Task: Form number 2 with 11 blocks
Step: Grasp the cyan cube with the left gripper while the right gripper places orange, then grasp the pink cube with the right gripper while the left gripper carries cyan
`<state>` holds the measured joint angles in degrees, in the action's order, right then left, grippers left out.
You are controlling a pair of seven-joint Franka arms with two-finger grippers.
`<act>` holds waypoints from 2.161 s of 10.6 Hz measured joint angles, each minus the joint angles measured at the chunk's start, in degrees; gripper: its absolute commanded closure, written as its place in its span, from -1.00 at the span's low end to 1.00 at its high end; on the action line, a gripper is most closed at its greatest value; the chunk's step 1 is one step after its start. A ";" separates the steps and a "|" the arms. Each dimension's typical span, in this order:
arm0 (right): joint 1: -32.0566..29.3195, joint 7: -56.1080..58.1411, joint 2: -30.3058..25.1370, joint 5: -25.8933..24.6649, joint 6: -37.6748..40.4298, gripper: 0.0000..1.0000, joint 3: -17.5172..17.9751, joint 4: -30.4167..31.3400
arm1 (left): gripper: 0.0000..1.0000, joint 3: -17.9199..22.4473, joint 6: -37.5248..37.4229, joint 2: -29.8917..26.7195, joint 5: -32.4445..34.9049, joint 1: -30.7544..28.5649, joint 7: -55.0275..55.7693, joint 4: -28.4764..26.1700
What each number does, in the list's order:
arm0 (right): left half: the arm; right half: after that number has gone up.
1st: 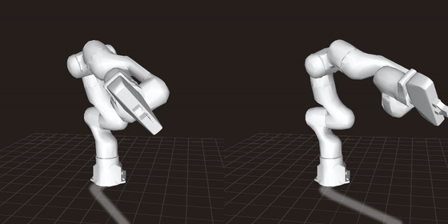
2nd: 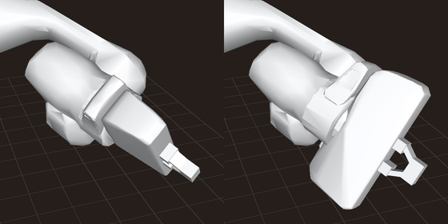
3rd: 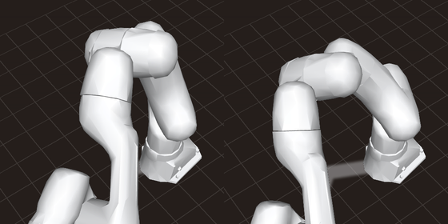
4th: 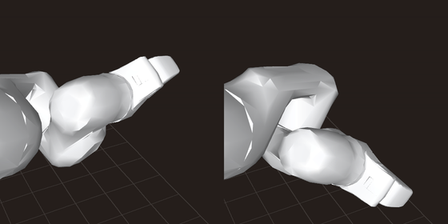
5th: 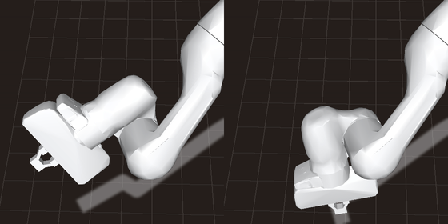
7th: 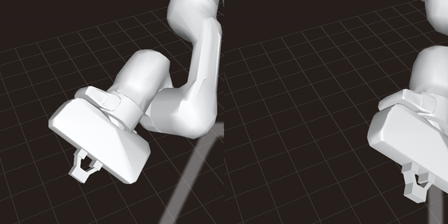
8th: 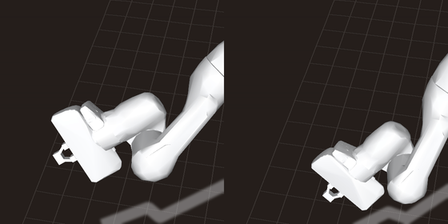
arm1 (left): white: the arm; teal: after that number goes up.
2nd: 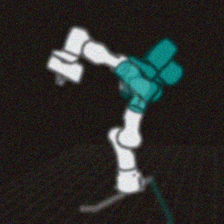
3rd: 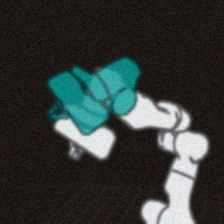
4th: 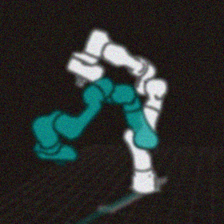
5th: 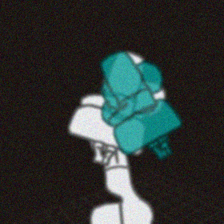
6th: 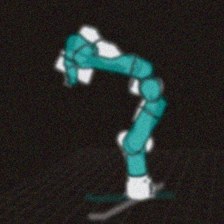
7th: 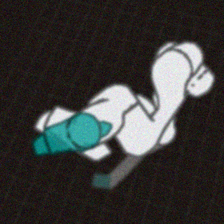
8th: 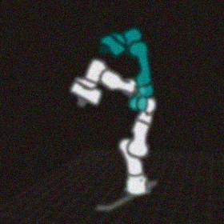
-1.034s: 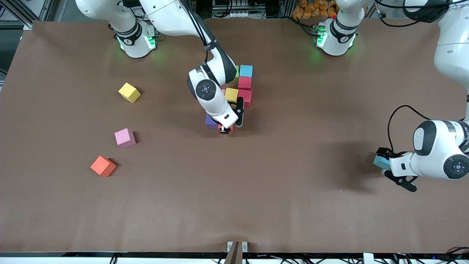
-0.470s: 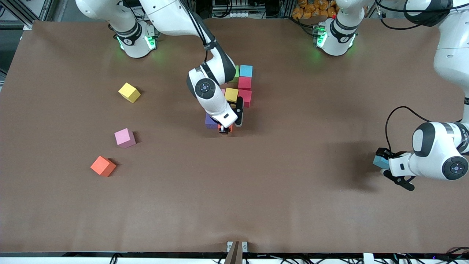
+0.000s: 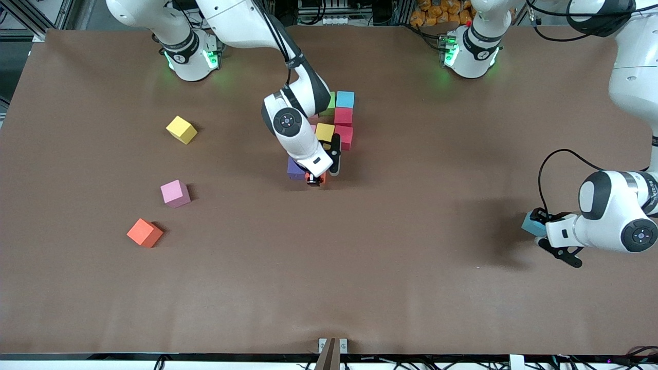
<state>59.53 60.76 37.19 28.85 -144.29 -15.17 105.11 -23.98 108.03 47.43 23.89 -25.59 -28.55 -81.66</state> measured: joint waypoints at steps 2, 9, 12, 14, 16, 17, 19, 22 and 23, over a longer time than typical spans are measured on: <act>0.34 -0.78 -0.48 0.00 -0.26 0.73 0.32 0.73 | 0.67 -0.28 -0.04 0.01 -0.12 0.30 0.88 0.01; 0.47 -2.49 -0.59 0.00 -0.89 -1.00 1.06 2.28 | 0.66 -4.80 -6.19 -2.12 -1.11 3.14 21.77 0.87; 0.07 -4.16 -1.55 0.03 -0.37 -1.00 0.99 1.97 | 0.66 -8.62 -10.89 -4.64 -1.38 3.07 31.52 0.97; -0.56 -4.26 -3.44 0.03 1.39 -1.00 0.86 1.92 | 0.67 -11.74 -13.22 -6.25 -1.94 3.16 39.54 1.02; -1.07 -4.27 -5.51 0.03 3.66 -1.00 0.68 1.92 | 0.67 -15.37 -15.60 -7.94 -2.04 3.26 48.14 1.06; -1.55 -4.27 -6.60 0.03 4.83 -1.00 0.50 1.82 | 0.67 -16.59 -16.59 -9.15 -2.04 3.43 51.30 1.06; -3.61 -4.40 -8.59 -0.57 10.69 -1.00 -1.45 0.29 | 0.67 -17.86 -18.01 -11.31 -3.02 3.59 55.75 1.06; -14.25 -3.60 -9.22 -7.84 23.06 -1.00 -5.69 -7.86 | 0.67 -19.57 -18.25 -11.89 -4.13 5.01 65.78 0.71; -17.97 -3.08 -9.24 -9.64 24.24 -1.00 -5.76 -8.97 | 0.67 -19.77 -18.25 -11.87 -4.19 6.88 69.67 0.46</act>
<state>41.56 57.68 27.95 19.21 -120.04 -20.93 96.14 -43.75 89.78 35.56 19.70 -18.72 41.12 -81.19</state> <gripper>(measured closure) 0.000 0.454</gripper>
